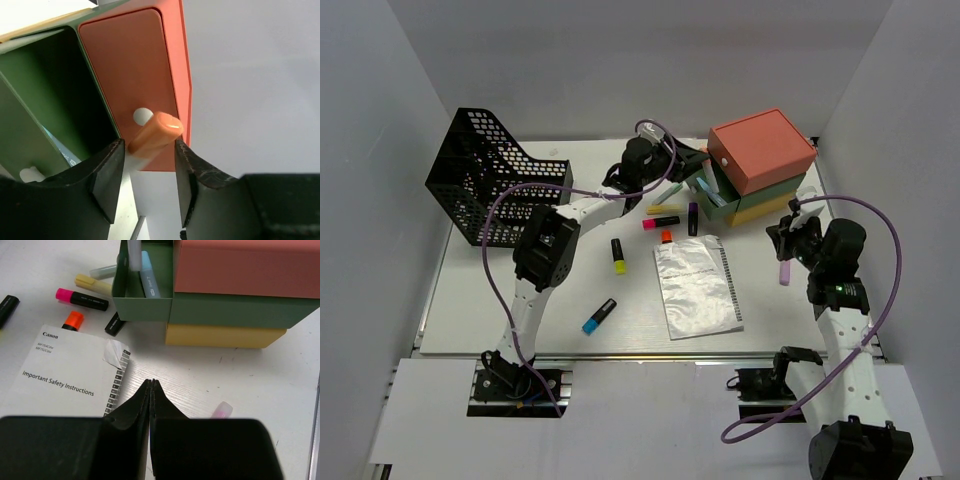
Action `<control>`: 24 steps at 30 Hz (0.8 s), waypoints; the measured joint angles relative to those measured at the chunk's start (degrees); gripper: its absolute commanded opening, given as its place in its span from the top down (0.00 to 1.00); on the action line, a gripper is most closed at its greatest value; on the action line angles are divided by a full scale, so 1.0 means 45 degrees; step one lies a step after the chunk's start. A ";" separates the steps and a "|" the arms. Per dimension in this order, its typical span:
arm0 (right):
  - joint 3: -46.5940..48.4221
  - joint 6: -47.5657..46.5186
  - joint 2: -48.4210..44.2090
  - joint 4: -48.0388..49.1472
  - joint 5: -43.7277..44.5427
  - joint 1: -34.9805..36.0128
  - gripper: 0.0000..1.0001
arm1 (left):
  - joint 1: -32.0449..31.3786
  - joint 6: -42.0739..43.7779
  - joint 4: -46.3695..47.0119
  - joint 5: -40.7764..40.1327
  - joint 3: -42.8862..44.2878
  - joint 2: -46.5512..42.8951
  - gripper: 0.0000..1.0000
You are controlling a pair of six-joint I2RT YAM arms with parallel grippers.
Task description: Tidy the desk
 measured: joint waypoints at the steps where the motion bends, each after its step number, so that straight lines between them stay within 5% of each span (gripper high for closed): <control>1: 0.0000 0.0000 0.0000 0.0000 -0.0034 -0.0044 1.00 | 0.0000 0.0015 -0.0034 -0.0010 0.0010 0.0015 0.45; 11: -0.0015 0.0000 0.0000 -0.0005 -0.0452 -0.0471 0.99 | 0.0063 0.0117 -0.0189 0.0117 0.0656 0.0049 0.47; 13: -0.0029 -0.0019 0.0000 -0.0005 -0.0602 -0.0534 0.84 | 0.0112 0.0296 -0.0214 0.0267 0.0641 0.0044 0.59; 14: -0.0068 -0.0039 -0.0015 0.0000 -0.0670 -0.0593 0.63 | 0.0151 0.0457 -0.0209 0.0393 0.0568 0.0010 0.61; 17: -0.0189 -0.0044 -0.0053 -0.0039 -0.0811 -0.0806 0.35 | 0.0364 0.1622 -0.0355 0.1044 -0.0549 -0.0685 0.65; 21: -0.0107 -0.0204 0.0189 -0.0277 -0.0879 -0.1127 0.30 | 0.0792 0.4522 -0.1331 0.1749 -0.4041 -0.3526 0.55; 24: 0.0423 -0.0568 0.0821 -0.1355 -0.0719 -0.1209 0.28 | 0.1209 0.6824 -0.2142 0.1676 -0.7689 -0.7674 0.42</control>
